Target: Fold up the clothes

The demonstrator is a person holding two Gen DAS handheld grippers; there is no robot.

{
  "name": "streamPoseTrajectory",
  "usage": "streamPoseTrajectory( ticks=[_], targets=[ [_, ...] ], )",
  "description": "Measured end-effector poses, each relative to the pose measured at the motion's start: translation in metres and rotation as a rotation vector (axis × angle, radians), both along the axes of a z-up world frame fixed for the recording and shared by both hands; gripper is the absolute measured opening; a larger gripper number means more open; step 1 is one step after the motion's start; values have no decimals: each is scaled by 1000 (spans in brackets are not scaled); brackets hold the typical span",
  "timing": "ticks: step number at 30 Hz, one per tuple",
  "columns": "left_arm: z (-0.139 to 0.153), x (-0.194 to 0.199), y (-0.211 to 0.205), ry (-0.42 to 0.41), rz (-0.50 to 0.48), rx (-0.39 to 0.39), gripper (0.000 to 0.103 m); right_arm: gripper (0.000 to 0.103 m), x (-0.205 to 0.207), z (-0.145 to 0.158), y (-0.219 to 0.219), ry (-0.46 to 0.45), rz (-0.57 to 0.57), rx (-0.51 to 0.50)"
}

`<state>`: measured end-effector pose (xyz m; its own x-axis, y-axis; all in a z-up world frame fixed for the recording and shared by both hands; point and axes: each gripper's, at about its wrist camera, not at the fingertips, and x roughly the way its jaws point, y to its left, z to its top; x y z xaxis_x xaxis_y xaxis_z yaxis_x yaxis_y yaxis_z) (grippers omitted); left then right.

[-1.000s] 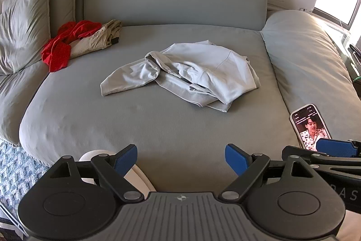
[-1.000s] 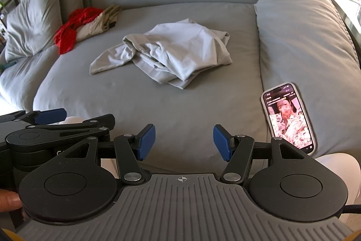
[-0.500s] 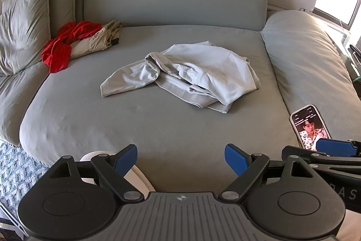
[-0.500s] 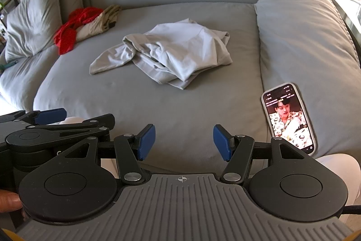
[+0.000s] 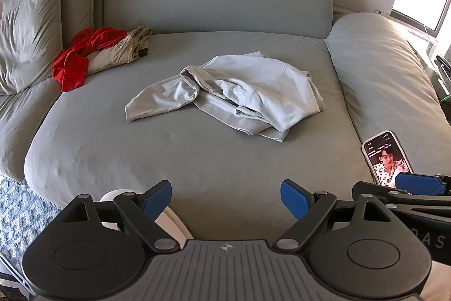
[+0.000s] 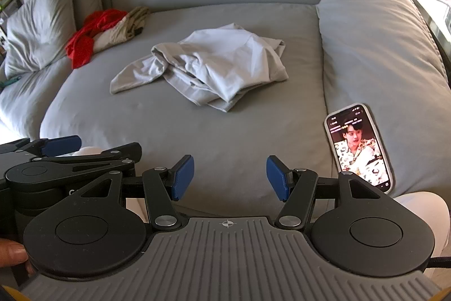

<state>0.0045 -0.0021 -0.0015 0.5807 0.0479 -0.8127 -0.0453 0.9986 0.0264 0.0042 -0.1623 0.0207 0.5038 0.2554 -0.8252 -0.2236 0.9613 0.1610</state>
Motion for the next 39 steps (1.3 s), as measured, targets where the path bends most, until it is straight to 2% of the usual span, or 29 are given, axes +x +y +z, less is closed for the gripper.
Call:
streamPoseTrajectory(
  ticks=[12, 15, 18, 26, 33, 36, 39],
  targets=[
    [-9, 2, 3, 21, 13, -6, 86, 63, 2, -6, 0, 14, -4, 0],
    [-16, 6, 7, 34, 19, -15, 88, 66, 5, -12, -1, 28, -12, 12],
    [-26, 10, 13, 45, 34, -20, 88, 76, 9, -18, -2, 29, -10, 38],
    [-50, 29, 36, 35, 116, -24, 88, 77, 35, -40, 12, -69, 52, 52],
    [-74, 60, 52, 11, 158, -8, 77, 71, 89, -72, 26, -178, 112, 36],
    [-86, 76, 56, 29, 167, -29, 69, 69, 113, -86, 39, -171, 111, 14],
    [-95, 88, 59, 48, 165, -53, 68, 67, 131, -97, 53, -167, 135, 3]
  ],
)
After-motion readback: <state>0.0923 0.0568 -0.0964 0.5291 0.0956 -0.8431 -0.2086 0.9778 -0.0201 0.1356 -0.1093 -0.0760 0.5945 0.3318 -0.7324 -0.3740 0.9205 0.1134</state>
